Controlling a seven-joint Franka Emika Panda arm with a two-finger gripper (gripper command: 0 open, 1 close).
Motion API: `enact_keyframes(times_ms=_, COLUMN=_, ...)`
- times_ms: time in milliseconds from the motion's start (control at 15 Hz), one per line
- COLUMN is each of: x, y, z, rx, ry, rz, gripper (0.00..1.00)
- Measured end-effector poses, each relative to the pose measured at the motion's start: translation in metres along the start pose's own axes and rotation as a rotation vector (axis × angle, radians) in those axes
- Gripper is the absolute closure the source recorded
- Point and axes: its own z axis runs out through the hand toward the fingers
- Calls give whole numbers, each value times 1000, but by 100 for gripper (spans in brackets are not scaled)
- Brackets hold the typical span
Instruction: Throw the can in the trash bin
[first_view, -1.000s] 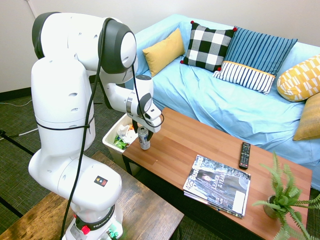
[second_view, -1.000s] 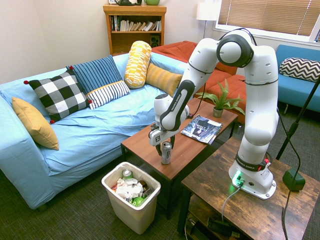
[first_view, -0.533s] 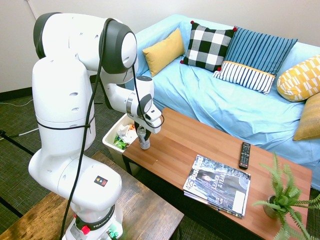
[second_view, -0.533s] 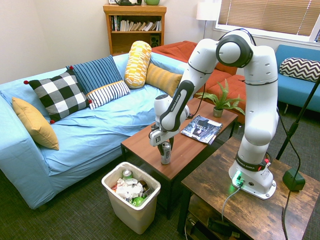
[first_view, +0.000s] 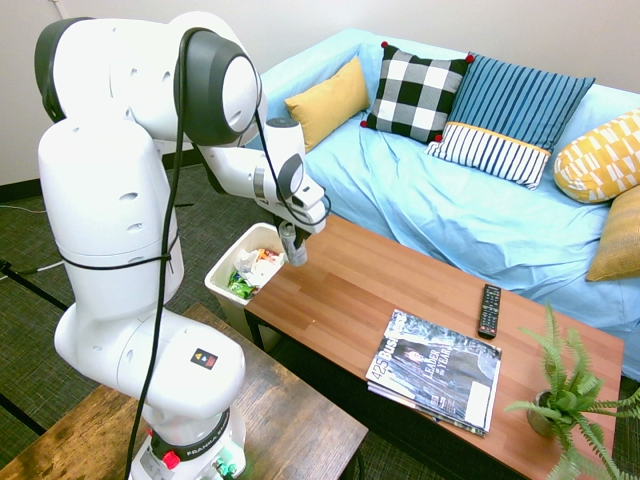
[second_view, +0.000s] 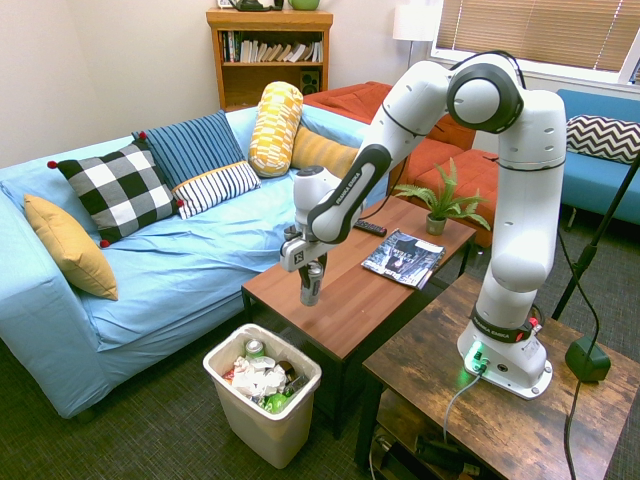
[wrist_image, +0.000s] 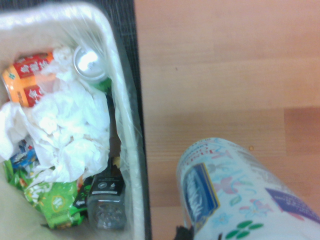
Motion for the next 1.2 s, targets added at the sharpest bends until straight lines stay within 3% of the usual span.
enact_keyframes(times_ms=467, x=-88, y=-87, z=-11, rx=33, ry=86, rz=-119, gripper=100)
enact_keyframes(times_ms=733, x=-116, y=-130, z=20, rx=19, ry=105, rz=-151, gripper=100)
enact_keyframes(times_ms=800, x=-123, y=-137, z=35, rx=7, ry=107, rz=-160, gripper=0)
enact_keyframes(times_ms=1200, x=-117, y=-145, z=91, rx=-55, ry=113, rz=-154, gripper=0)
